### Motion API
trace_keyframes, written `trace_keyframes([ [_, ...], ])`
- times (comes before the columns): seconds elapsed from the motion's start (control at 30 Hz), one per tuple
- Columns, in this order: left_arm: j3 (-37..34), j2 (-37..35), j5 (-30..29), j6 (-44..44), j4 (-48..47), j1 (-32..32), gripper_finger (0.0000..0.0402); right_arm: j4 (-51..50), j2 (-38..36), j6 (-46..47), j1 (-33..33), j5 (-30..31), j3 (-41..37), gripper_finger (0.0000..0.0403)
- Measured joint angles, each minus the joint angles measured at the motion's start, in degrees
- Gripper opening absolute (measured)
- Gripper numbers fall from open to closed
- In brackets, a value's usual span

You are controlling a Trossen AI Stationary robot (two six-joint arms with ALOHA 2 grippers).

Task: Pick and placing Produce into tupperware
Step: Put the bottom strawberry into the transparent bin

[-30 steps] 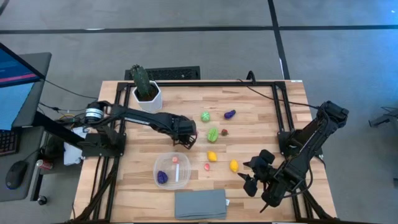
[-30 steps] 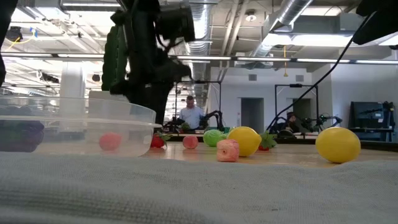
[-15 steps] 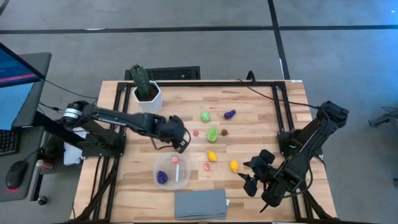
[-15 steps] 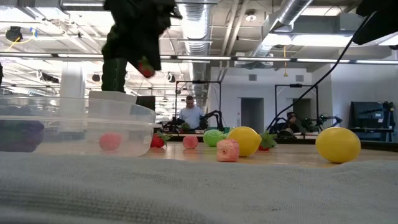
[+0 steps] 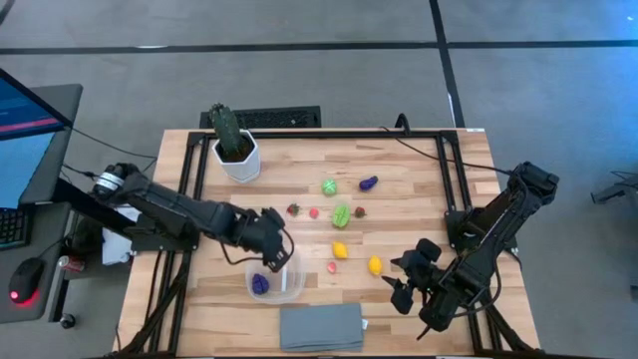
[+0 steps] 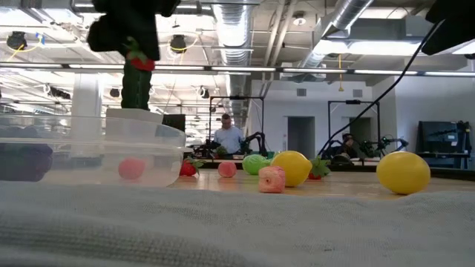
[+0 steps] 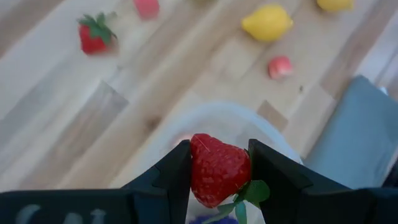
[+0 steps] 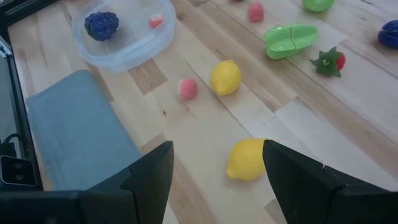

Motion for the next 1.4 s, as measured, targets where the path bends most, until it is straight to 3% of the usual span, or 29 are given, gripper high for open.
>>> trace_keyframes([
  [0.43,-5.50,0.00,-0.32,-9.93,1.24,-8.28,0.0133,-0.46,0.00,-0.79,-1.67,-0.04,0.00,0.0271],
  [1.0,-11.83,0.44,0.31,-9.90,6.74,-8.87,0.0133,0.44,0.00,-1.57,-2.54,-0.74,0.02,0.0271],
  [1.4,-11.88,6.80,3.94,-6.02,9.81,-8.93,0.0133,0.37,-0.02,-1.54,-2.64,-0.72,0.02,0.0271],
])
